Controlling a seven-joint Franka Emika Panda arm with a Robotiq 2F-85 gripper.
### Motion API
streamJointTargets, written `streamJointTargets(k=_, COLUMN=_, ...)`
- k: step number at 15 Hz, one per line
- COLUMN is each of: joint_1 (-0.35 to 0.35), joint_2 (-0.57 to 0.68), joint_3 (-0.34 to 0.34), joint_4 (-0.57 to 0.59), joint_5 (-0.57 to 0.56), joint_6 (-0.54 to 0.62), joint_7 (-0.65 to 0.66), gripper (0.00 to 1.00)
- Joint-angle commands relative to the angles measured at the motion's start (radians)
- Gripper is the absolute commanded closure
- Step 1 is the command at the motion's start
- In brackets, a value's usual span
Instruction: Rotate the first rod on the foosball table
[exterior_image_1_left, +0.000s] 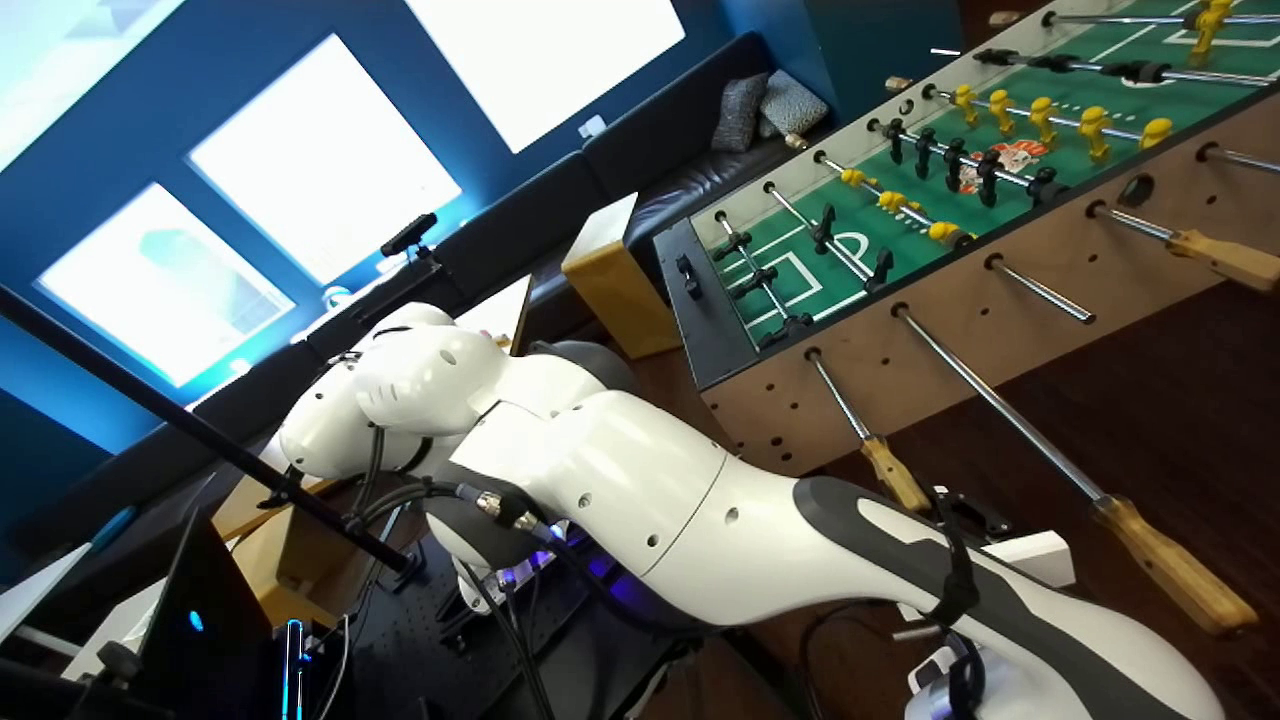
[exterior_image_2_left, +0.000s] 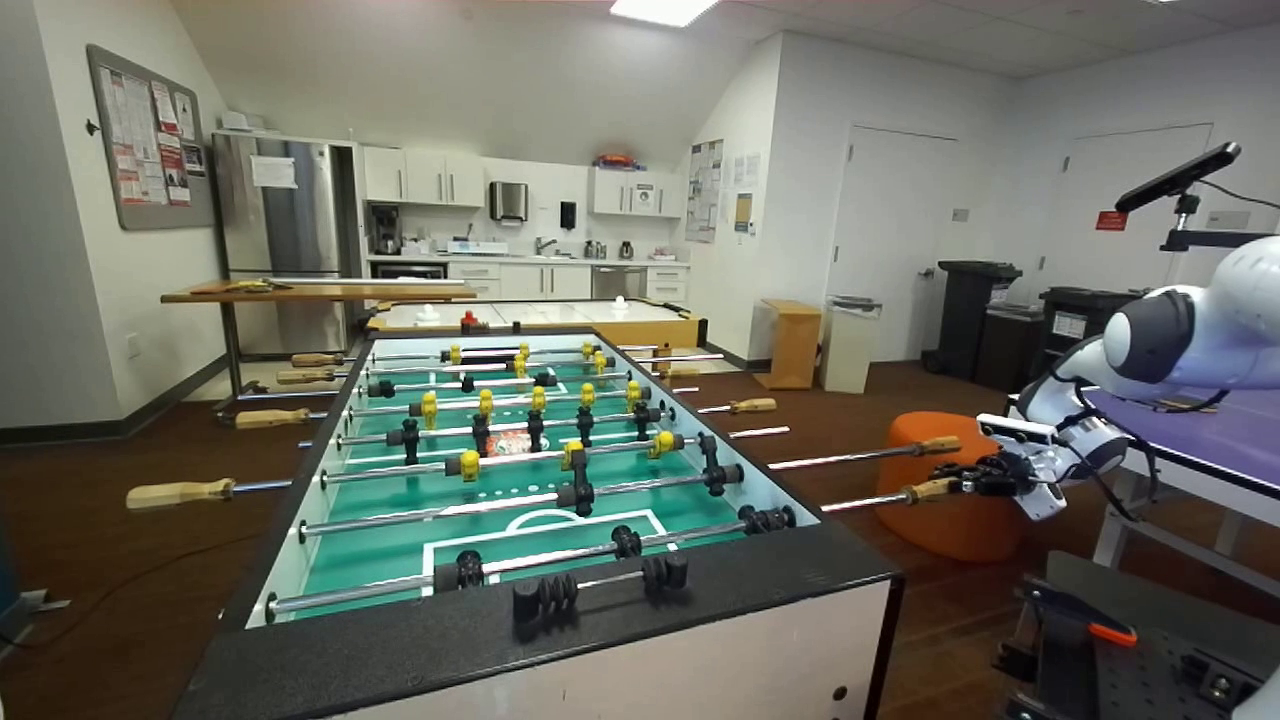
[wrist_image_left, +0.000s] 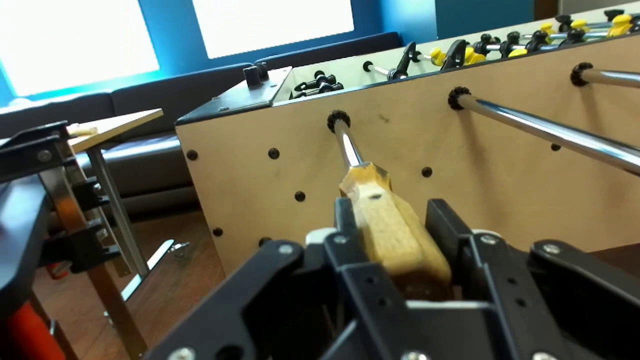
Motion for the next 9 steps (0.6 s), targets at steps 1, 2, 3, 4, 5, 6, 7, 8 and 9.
streamJointTargets(k=1, joint_1=-0.001, joint_2=-0.003, joint_3=-0.003, joint_4=-0.022, joint_5=0.028, joint_6=-0.015, joint_7=0.134, gripper=0.84)
streamJointTargets(k=2, joint_1=-0.002, joint_2=-0.003, joint_3=-0.001, joint_4=-0.022, joint_5=0.031, joint_6=-0.015, joint_7=0.157, gripper=0.84)
streamJointTargets(k=3, joint_1=-0.004, joint_2=-0.004, joint_3=0.001, joint_4=-0.026, joint_5=0.036, joint_6=-0.022, joint_7=0.187, gripper=0.84)
streamJointTargets(k=4, joint_1=-0.007, joint_2=-0.005, joint_3=0.004, joint_4=-0.031, joint_5=0.040, joint_6=-0.035, joint_7=0.220, gripper=0.84)
streamJointTargets(k=5, joint_1=-0.014, joint_2=-0.005, joint_3=0.011, joint_4=-0.036, joint_5=0.050, joint_6=-0.059, joint_7=0.272, gripper=0.84)
streamJointTargets(k=6, joint_1=-0.017, joint_2=-0.004, joint_3=0.014, joint_4=-0.040, joint_5=0.056, joint_6=-0.069, joint_7=0.302, gripper=0.84)
streamJointTargets(k=7, joint_1=-0.021, joint_2=-0.003, joint_3=0.018, joint_4=-0.043, joint_5=0.058, joint_6=-0.088, joint_7=0.322, gripper=0.84)
streamJointTargets(k=8, joint_1=-0.025, joint_2=-0.002, joint_3=0.019, joint_4=-0.046, joint_5=0.068, joint_6=-0.089, joint_7=0.351, gripper=0.84)
streamJointTargets(k=9, joint_1=-0.029, joint_2=0.001, joint_3=0.020, joint_4=-0.047, joint_5=0.077, joint_6=-0.089, joint_7=0.382, gripper=0.84)
